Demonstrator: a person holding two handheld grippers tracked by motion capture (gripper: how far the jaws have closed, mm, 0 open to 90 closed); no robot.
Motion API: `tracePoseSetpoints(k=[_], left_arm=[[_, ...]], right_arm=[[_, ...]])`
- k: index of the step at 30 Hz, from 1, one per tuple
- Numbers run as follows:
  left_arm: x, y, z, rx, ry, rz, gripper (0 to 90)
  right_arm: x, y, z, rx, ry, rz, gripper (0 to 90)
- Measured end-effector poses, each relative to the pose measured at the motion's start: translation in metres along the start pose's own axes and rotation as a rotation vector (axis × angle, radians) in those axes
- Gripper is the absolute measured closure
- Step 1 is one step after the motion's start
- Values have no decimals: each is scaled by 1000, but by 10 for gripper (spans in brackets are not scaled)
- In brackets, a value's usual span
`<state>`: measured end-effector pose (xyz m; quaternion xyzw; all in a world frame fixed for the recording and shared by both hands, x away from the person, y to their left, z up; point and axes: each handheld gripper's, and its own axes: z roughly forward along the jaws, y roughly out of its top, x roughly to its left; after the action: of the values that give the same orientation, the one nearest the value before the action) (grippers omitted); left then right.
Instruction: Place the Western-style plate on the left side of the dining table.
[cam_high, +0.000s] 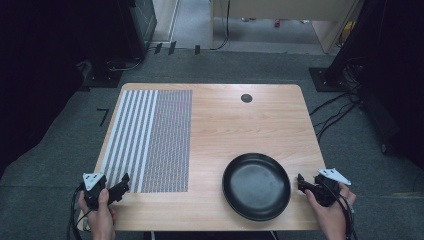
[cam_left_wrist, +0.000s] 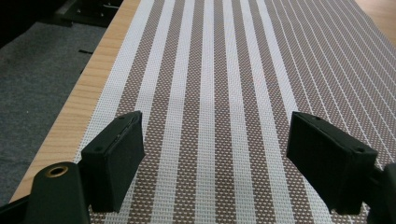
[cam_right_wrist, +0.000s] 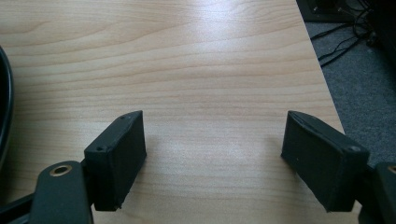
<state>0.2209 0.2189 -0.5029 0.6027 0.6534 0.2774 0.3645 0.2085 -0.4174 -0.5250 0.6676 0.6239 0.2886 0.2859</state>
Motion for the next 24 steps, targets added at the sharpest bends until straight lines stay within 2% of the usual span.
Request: tracePoseSetpoints(k=[2,6,14,15,17,20,22,24], left_arm=[[-1,0,1,1,-4,1,188],[-12,2,3,-6,-17,2,189],[-39,4,6,-10,-60,55,189],[-39,4,6,-10,-60,55,189],[-49,5,8,-12,-72,79,189],[-56,7,10,-9,-79,86,188],[-66,12,10,-15,-97,102,188],[-74,16,8,-21,-111,120,188]], right_arm=[[0,0,0,0,0,1,204],[1,0,0,0,-3,4,205],[1,0,1,1,-4,5,203],[1,0,1,1,-3,5,204],[1,0,1,1,-3,4,206],[1,1,1,1,-3,4,206],[0,0,0,-4,4,13,227],[-2,2,-1,4,18,2,284]])
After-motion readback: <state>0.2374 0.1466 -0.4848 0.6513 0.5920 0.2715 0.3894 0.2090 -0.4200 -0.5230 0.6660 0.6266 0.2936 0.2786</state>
